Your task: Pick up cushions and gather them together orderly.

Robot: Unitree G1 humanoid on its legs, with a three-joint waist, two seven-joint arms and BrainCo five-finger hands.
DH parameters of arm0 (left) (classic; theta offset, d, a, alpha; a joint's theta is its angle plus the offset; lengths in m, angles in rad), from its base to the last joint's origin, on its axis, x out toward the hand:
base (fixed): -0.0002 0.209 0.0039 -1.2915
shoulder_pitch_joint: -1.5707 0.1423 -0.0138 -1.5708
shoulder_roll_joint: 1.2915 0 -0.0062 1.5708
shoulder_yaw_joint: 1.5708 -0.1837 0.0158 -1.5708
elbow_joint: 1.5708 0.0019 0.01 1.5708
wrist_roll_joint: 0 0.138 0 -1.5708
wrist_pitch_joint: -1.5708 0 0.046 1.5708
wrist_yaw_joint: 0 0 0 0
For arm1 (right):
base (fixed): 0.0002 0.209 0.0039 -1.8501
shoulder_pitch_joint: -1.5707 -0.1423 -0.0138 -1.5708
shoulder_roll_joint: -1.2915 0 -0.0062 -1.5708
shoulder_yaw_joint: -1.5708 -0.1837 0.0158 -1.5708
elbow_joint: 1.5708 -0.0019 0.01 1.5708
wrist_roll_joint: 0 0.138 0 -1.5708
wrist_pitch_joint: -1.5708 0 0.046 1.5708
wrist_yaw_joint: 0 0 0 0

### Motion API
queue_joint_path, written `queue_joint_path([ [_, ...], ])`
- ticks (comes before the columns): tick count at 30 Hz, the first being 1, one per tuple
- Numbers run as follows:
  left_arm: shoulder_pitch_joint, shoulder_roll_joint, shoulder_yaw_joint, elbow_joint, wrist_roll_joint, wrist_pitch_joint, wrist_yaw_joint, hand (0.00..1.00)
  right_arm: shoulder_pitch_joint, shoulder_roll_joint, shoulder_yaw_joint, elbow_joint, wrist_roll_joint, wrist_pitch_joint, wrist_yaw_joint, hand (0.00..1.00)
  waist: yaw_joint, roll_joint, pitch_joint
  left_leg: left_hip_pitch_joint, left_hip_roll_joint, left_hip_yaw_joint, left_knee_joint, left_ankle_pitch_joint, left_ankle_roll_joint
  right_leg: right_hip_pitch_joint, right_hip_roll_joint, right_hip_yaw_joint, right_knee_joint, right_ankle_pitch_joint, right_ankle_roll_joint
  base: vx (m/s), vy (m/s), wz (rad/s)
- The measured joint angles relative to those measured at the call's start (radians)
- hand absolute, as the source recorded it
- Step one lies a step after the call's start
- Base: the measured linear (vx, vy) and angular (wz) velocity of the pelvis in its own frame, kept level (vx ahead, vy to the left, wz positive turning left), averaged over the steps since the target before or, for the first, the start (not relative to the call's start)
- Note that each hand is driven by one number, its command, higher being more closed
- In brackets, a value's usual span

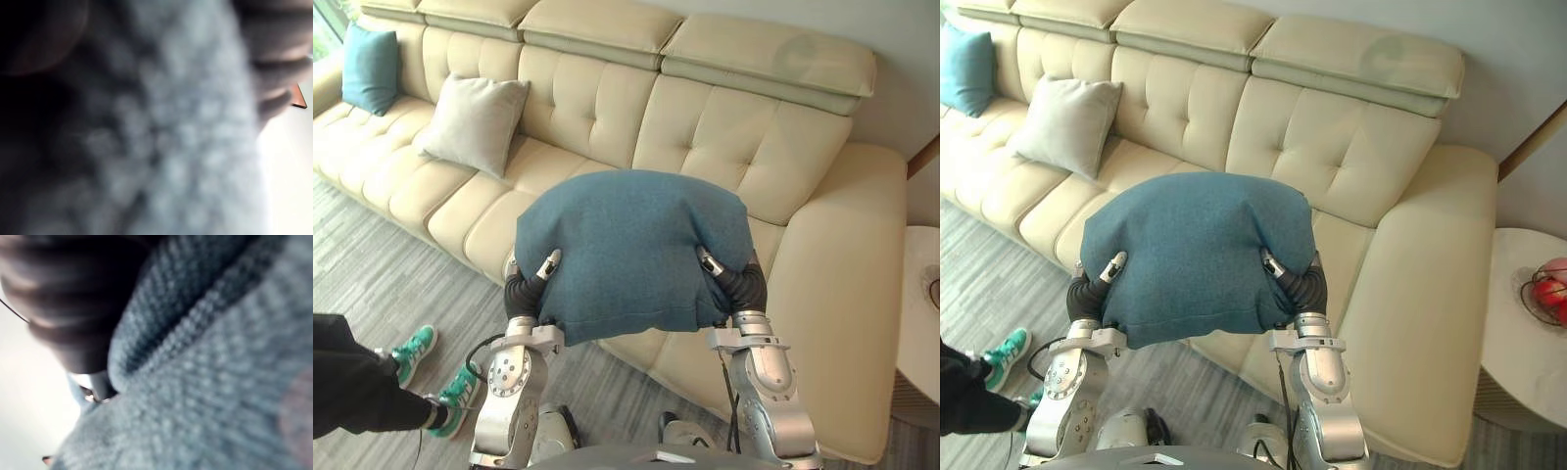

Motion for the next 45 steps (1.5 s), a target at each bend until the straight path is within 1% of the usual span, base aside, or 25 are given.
queue_joint_path([
  [1,0.030,-0.016,0.000,-0.008,0.000,-0.005,0.000,1.00,0.000,-0.008,0.004,0.018,0.000,0.000,0.000,1.00,0.021,0.040,-0.023,0.037,-0.003,-0.132,-0.173,0.068,-0.029,-0.011,0.011,0.052,-0.001,-0.012,0.041,0.22,0.542,-1.56],
  [2,0.052,-0.019,-0.001,-0.013,0.000,-0.006,0.001,1.00,0.000,-0.016,0.010,0.038,-0.001,0.000,0.000,1.00,0.021,0.059,-0.036,0.040,0.007,-0.151,-0.174,0.197,-0.083,-0.011,0.016,0.083,-0.008,-0.022,0.100,0.18,0.463,-1.31],
  [3,0.054,-0.009,0.000,-0.005,0.001,-0.006,0.003,1.00,0.001,-0.009,0.016,0.064,0.000,0.002,0.000,1.00,0.017,0.034,-0.037,0.042,-0.008,-0.127,-0.142,0.165,-0.071,-0.010,-0.004,0.101,-0.013,-0.020,0.104,0.19,0.492,-1.07],
  [5,0.074,0.010,0.003,-0.005,-0.002,-0.007,0.010,1.00,0.031,0.022,0.041,0.077,-0.001,0.018,0.002,1.00,0.026,-0.024,-0.059,0.056,-0.013,0.017,-0.082,0.105,-0.036,-0.049,-0.036,0.132,-0.033,0.059,0.120,0.15,0.417,-1.34],
  [8,0.087,0.024,0.004,0.001,-0.008,-0.008,0.010,1.00,0.032,0.036,0.047,0.077,-0.002,0.018,0.009,1.00,0.021,-0.049,-0.075,0.056,-0.005,0.126,-0.003,0.043,-0.013,-0.102,-0.035,0.225,-0.067,0.143,0.151,0.05,0.269,-1.50],
  [11,0.082,0.031,0.003,0.010,-0.008,-0.008,0.005,1.00,0.031,0.037,0.045,0.088,-0.003,0.015,0.012,1.00,0.007,-0.056,-0.081,0.074,-0.003,0.210,0.030,-0.029,-0.007,-0.164,-0.033,0.346,-0.085,0.196,0.175,-0.04,0.159,-1.38],
  [14,0.075,0.033,0.004,0.071,-0.007,-0.008,0.002,1.00,0.026,0.031,0.041,0.172,-0.008,0.010,0.018,1.00,0.005,-0.056,-0.084,0.089,-0.021,0.240,0.045,-0.087,0.011,-0.214,-0.012,0.383,-0.077,0.255,0.170,-0.13,0.163,-1.37],
  [15,0.076,0.039,0.006,0.098,-0.007,-0.007,0.002,1.00,0.019,0.022,0.041,0.224,-0.013,0.011,0.029,1.00,0.014,-0.055,-0.084,0.107,-0.026,0.257,0.033,-0.095,0.022,-0.235,0.001,0.347,-0.083,0.295,0.150,-0.10,0.105,-1.28],
  [18,0.076,0.042,0.015,0.145,-0.006,0.011,0.002,1.00,-0.011,-0.003,0.041,0.334,-0.015,0.016,0.051,1.00,0.001,-0.049,-0.079,0.158,-0.040,0.318,-0.019,-0.081,0.026,-0.269,0.009,0.064,-0.032,0.259,0.083,-0.01,0.049,-0.94],
  [21,0.067,0.038,0.016,0.148,-0.004,0.020,0.002,1.00,-0.021,-0.020,0.041,0.352,-0.014,0.016,0.060,1.00,-0.020,-0.026,-0.073,0.134,-0.046,0.274,-0.027,-0.076,0.020,-0.269,0.015,0.021,-0.054,0.252,0.060,0.05,-0.038,-0.05],
  [22,0.061,0.032,0.016,0.148,0.001,0.021,0.001,1.00,-0.021,-0.034,0.039,0.352,-0.012,0.016,0.064,1.00,-0.026,-0.003,-0.072,0.131,-0.045,0.208,-0.022,-0.077,0.012,-0.256,0.025,-0.019,-0.048,0.231,0.040,0.12,-0.069,0.52],
  [24,0.060,0.020,0.017,0.147,0.006,0.022,-0.003,1.00,-0.020,-0.037,0.036,0.351,-0.012,0.016,0.069,1.00,-0.028,0.021,-0.068,0.141,-0.019,0.151,-0.009,-0.067,0.002,-0.208,0.040,-0.077,-0.049,0.213,0.044,0.15,-0.114,0.66],
  [26,0.064,0.016,0.025,0.137,0.006,0.022,-0.005,1.00,-0.018,-0.032,0.036,0.340,-0.011,0.016,0.071,1.00,-0.008,0.029,-0.064,0.157,0.004,0.115,0.028,-0.054,-0.019,-0.163,0.053,-0.099,-0.039,0.179,0.044,0.14,-0.104,0.47],
  [28,0.074,-0.003,0.040,0.104,0.005,0.024,-0.018,1.00,-0.001,-0.031,0.037,0.287,-0.008,0.016,0.073,1.00,0.026,0.047,-0.049,0.095,0.046,0.058,0.253,-0.031,-0.013,-0.111,0.064,-0.121,-0.008,0.116,0.032,0.09,-0.111,0.27],
  [29,0.093,-0.010,0.053,0.072,0.005,0.024,-0.019,1.00,0.002,-0.020,0.039,0.265,-0.001,0.016,0.074,1.00,0.032,0.050,-0.048,0.056,0.057,0.041,0.346,0.017,-0.011,-0.088,0.057,-0.119,-0.008,0.097,0.032,0.06,-0.055,0.12],
  [30,0.099,-0.010,0.054,0.058,0.005,0.024,-0.019,1.00,0.002,-0.014,0.039,0.253,-0.001,0.016,0.074,1.00,0.036,0.037,-0.040,0.031,0.060,0.042,0.383,0.041,-0.003,-0.079,0.051,-0.116,-0.019,0.095,0.030,0.06,0.022,0.00],
  [31,0.103,-0.009,0.051,0.040,0.005,0.023,-0.021,1.00,0.003,-0.009,0.036,0.233,-0.001,0.016,0.074,1.00,0.047,0.041,-0.044,0.021,0.060,0.042,0.367,0.007,0.010,-0.071,0.044,-0.111,-0.040,0.095,0.030,0.07,0.054,-0.04],
  [33,0.096,-0.013,0.051,0.029,0.005,0.017,-0.030,1.00,0.001,0.000,0.031,0.203,0.001,0.013,0.073,1.00,0.046,0.046,-0.044,0.017,0.046,0.040,0.181,-0.053,0.033,-0.074,0.042,-0.107,-0.063,0.099,0.024,0.08,0.081,0.03],
  [34,0.094,-0.012,0.050,0.032,0.005,0.017,-0.032,1.00,0.001,0.004,0.024,0.203,0.001,0.013,0.073,1.00,0.046,0.041,-0.044,0.018,0.037,0.035,0.123,-0.050,0.032,-0.073,0.036,-0.107,-0.070,0.101,0.023,0.08,0.152,0.06],
  [35,0.092,-0.011,0.039,0.043,0.005,0.017,-0.037,1.00,-0.001,0.000,0.009,0.206,0.001,0.012,0.073,1.00,0.044,0.034,-0.045,0.041,-0.001,0.001,-0.044,0.018,-0.002,-0.074,0.020,-0.103,-0.090,0.109,0.046,0.09,0.186,-0.20],
  [36,0.095,-0.009,0.036,0.059,0.005,0.017,-0.036,1.00,-0.007,0.004,0.009,0.234,0.001,0.011,0.073,1.00,0.049,0.020,-0.051,0.074,-0.037,0.007,-0.104,0.085,-0.003,-0.066,0.010,-0.077,-0.129,0.127,0.066,0.16,0.217,-0.23],
  [39,0.080,0.002,0.035,0.090,0.006,0.019,-0.036,1.00,-0.016,0.009,0.009,0.278,0.000,0.017,0.073,1.00,0.043,-0.015,-0.047,0.050,-0.064,0.053,-0.044,0.050,0.026,-0.041,-0.021,-0.037,-0.201,0.184,0.090,0.19,0.205,-0.26],
  [41,0.081,0.006,0.035,0.106,0.005,0.029,-0.036,1.00,-0.024,0.018,0.008,0.311,0.000,0.026,0.073,1.00,0.044,-0.016,-0.048,0.051,-0.073,0.074,0.005,0.009,0.037,-0.040,-0.036,-0.023,-0.197,0.193,0.104,0.15,0.204,-0.44],
  [44,0.070,0.010,0.035,0.109,0.005,0.029,-0.035,1.00,-0.049,0.017,0.006,0.339,-0.002,0.029,0.073,1.00,0.042,-0.013,-0.047,0.064,-0.080,0.098,-0.004,-0.038,0.050,-0.125,-0.040,0.004,-0.059,0.175,0.110,0.07,0.140,-0.44],
  [45,0.059,0.011,0.033,0.125,0.006,0.031,-0.035,1.00,-0.073,0.017,-0.003,0.383,-0.003,0.030,0.073,1.00,0.035,-0.008,-0.038,0.109,-0.083,0.111,-0.039,-0.038,0.054,-0.211,-0.044,0.000,0.136,0.153,0.095,0.03,0.127,-0.38],
])
